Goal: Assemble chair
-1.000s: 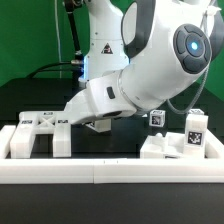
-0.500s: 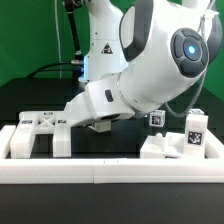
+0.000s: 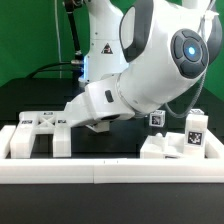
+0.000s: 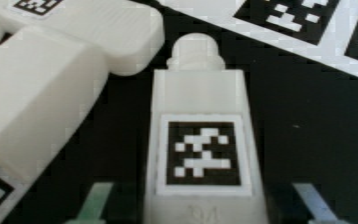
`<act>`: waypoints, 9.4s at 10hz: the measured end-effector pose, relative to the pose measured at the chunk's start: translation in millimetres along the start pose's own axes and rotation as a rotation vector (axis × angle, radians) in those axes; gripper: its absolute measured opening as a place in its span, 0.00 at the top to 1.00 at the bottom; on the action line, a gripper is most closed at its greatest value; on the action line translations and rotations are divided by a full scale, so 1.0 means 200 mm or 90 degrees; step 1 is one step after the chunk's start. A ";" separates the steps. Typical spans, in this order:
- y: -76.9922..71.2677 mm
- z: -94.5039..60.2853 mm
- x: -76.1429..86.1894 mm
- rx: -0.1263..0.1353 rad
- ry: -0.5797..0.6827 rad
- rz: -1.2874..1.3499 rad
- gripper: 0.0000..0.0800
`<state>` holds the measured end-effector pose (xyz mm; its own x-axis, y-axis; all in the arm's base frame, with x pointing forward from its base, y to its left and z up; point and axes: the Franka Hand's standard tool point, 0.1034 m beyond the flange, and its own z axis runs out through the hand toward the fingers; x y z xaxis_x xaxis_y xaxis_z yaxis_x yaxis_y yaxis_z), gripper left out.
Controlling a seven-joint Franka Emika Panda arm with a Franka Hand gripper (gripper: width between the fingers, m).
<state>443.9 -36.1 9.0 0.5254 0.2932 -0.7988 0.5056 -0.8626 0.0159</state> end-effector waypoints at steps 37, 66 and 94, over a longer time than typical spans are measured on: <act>0.12 -1.01 -0.09 0.024 0.647 0.121 0.64; 0.17 -1.12 0.18 0.094 0.768 0.261 0.64; 0.12 -0.99 0.20 0.071 0.825 0.271 0.64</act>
Offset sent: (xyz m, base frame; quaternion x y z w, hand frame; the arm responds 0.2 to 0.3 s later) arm 0.0066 0.0020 0.0334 -0.0120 -0.0315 0.0036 0.9994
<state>612.6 35.7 95.8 0.9144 0.1188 0.3869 0.1209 -0.9925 0.0189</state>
